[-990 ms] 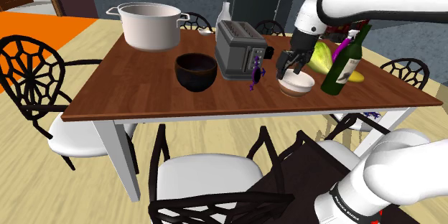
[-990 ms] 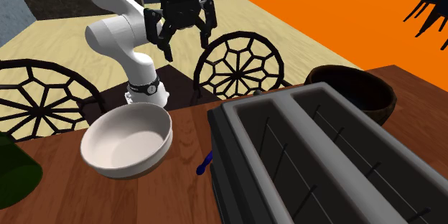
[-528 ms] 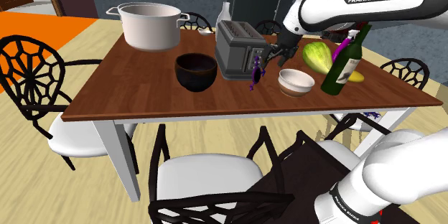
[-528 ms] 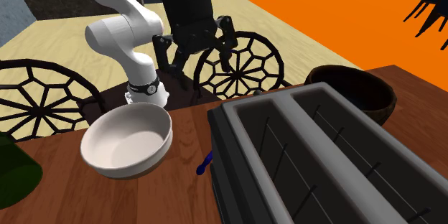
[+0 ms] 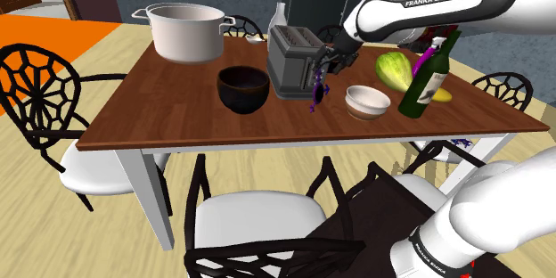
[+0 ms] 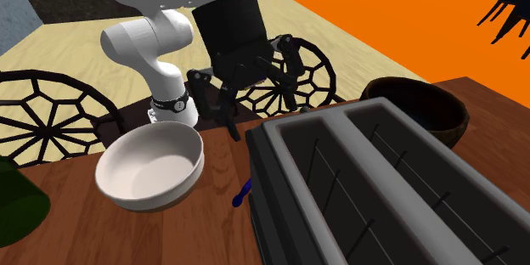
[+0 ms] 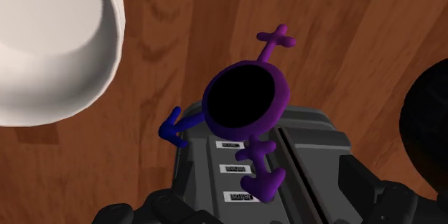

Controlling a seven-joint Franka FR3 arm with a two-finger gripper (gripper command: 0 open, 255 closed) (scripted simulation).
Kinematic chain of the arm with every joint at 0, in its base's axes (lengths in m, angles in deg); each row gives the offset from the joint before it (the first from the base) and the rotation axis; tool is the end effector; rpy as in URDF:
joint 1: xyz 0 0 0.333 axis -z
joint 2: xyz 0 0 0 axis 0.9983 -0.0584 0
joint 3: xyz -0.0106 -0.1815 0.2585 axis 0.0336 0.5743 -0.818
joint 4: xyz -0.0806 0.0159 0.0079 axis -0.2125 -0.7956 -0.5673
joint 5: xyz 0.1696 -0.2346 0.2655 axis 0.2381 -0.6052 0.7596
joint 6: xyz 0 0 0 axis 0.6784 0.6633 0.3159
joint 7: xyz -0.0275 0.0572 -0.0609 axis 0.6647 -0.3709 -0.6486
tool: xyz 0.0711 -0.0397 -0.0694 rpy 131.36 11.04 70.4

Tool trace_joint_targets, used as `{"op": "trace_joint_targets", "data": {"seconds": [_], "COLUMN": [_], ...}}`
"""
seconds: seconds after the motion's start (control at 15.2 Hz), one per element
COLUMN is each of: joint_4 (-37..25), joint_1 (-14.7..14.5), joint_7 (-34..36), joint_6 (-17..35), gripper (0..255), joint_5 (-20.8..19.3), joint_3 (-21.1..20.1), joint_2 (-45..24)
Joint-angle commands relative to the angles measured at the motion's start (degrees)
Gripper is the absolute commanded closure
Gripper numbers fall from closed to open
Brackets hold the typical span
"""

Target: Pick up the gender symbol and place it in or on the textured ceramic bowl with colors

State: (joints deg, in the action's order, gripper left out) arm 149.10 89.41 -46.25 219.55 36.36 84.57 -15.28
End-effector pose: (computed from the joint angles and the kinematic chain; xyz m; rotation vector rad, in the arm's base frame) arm 0.4748 -0.0588 0.5177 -2.9741 0.3725 -0.6010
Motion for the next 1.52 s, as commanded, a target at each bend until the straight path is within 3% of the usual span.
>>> {"op": "trace_joint_targets", "data": {"seconds": [0.0,0.26,0.79,0.86,1.45], "joint_4": [0.3,1.0,1.0,1.0,1.0], "joint_1": [-0.1,-0.4,-0.4,-0.4,-0.4], "joint_7": [-0.2,-0.5,-0.5,-0.5,-0.5], "joint_6": [1.9,5.3,5.3,5.3,5.3], "gripper": [0,0,0,255,255], "joint_5": [0.3,0.8,0.8,0.8,0.8], "joint_3": [0.1,0.1,0.1,0.1,0.1], "joint_2": [-1.3,-4.0,-4.0,-4.0,-4.0]}}
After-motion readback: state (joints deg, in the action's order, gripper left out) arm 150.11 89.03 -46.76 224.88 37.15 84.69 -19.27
